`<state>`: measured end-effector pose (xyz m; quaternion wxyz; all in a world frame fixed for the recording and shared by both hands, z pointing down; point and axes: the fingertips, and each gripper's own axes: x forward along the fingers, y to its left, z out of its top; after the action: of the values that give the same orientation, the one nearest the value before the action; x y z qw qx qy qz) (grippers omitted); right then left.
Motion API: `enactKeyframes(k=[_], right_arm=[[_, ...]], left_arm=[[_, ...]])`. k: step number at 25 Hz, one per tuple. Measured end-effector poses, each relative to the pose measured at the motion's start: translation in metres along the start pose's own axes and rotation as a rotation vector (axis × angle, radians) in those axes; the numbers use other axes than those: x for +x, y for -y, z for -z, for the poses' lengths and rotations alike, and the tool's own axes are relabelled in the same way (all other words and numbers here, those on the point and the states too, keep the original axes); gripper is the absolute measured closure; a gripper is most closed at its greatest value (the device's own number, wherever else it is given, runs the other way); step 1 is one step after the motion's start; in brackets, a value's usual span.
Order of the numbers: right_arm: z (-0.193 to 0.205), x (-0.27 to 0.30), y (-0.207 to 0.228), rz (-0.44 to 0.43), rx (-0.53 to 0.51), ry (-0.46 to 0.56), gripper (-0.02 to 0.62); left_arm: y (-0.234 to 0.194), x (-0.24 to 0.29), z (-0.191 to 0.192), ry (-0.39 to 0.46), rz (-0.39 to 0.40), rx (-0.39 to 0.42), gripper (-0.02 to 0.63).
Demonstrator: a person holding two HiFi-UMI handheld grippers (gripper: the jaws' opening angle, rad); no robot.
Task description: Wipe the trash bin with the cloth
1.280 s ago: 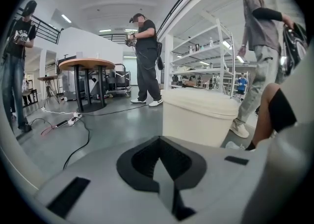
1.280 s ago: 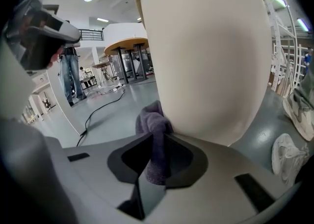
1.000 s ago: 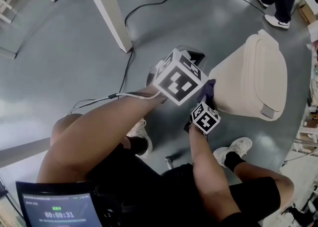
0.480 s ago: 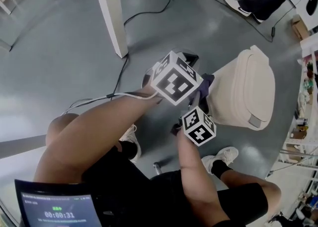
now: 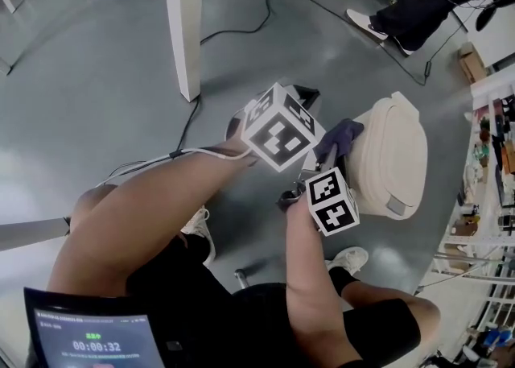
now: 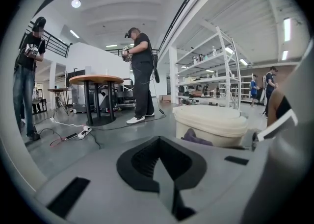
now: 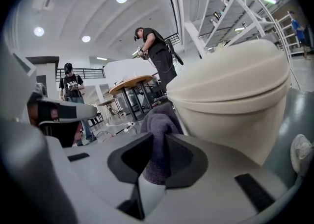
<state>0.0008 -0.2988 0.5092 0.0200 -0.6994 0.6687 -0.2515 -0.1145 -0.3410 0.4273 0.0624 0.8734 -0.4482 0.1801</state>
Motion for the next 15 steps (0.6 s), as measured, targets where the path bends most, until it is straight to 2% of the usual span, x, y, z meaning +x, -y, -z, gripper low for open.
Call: enactKeyframes(k=[4,9,15], right_arm=[[-0.010,0.002,0.010,0.034,0.035,0.018,0.526],[-0.010,0.010,0.020,0.067,0.052,0.002,0.526],[0.004,0.027,0.029,0.114,0.080,-0.036,0.526]], left_arm=[[0.009,0.001,-0.008,0.013,0.037,0.025,0.606],[0.015,0.003,-0.003,-0.011,0.056,0.035,0.606],[0.020,0.006,0.003,-0.034,0.067,0.051,0.606]])
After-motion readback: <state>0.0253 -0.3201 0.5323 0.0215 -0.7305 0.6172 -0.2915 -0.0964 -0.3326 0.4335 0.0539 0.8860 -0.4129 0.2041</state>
